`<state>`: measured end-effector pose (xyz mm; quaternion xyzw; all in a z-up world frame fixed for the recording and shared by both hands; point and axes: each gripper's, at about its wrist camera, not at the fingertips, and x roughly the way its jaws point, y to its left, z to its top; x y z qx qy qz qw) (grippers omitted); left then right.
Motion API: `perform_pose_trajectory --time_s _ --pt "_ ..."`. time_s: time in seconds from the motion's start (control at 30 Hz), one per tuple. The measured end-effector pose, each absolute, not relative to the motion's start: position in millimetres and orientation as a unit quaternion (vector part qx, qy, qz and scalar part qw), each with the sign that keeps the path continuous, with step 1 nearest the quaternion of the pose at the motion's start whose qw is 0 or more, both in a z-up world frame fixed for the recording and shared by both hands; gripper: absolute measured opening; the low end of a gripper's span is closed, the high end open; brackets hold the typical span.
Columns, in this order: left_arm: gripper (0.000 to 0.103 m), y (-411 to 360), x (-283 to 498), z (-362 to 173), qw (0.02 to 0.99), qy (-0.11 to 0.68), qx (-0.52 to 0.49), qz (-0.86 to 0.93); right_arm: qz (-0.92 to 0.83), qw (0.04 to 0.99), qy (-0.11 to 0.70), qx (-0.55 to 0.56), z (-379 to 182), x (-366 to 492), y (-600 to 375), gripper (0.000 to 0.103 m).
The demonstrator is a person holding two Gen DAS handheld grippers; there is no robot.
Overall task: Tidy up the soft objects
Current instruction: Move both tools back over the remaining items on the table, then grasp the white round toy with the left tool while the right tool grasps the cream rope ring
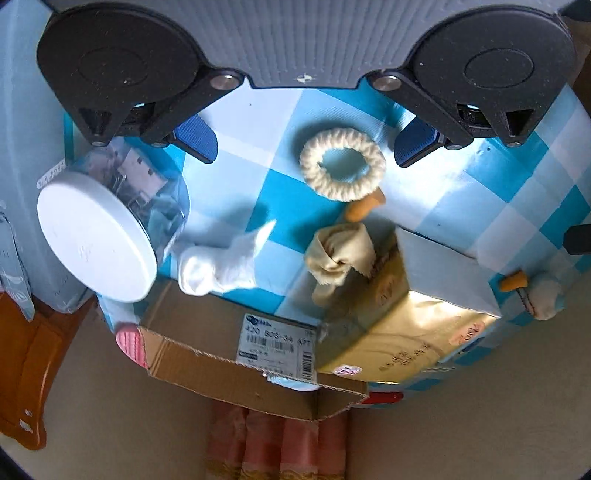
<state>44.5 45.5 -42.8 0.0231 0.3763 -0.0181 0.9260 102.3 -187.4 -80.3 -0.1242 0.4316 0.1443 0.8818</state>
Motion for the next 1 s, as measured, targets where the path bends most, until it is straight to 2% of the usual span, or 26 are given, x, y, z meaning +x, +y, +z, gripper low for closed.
perform_pose_trajectory --time_s 0.47,0.57,0.7,1.0 --pt "0.101 66.5 64.8 -60.0 0.921 0.388 -0.004 0.035 0.136 0.891 0.424 -0.088 -82.5 107.1 -203.4 0.103" --pt "0.097 71.6 70.5 -61.3 0.925 0.378 0.000 0.050 0.136 0.892 0.421 -0.086 -82.2 105.7 -203.8 0.103" --pt "0.085 78.3 75.4 -61.6 0.928 0.366 -0.009 0.066 0.138 0.896 0.413 -0.087 -83.3 102.6 -204.4 0.103" --pt "0.071 87.2 88.9 -67.8 0.928 0.362 -0.025 0.077 0.140 0.902 0.399 -0.085 -85.2 97.8 -206.3 0.103"
